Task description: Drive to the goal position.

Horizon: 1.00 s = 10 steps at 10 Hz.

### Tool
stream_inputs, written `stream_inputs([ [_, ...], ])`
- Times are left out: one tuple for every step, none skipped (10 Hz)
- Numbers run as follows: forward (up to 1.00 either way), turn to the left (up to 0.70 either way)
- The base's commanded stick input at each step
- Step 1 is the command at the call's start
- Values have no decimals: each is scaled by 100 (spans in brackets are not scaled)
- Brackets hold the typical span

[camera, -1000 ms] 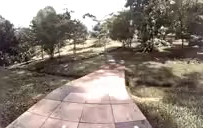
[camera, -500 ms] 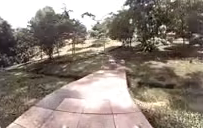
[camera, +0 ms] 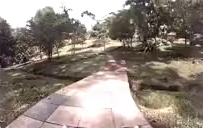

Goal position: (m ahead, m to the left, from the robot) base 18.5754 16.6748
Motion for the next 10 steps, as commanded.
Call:
stream_inputs([
  [45,-5],
  [45,0],
  [45,0],
  [45,0],
  [45,0],
  [45,0],
  [45,0],
  [45,0],
  [45,0],
  [45,0],
])
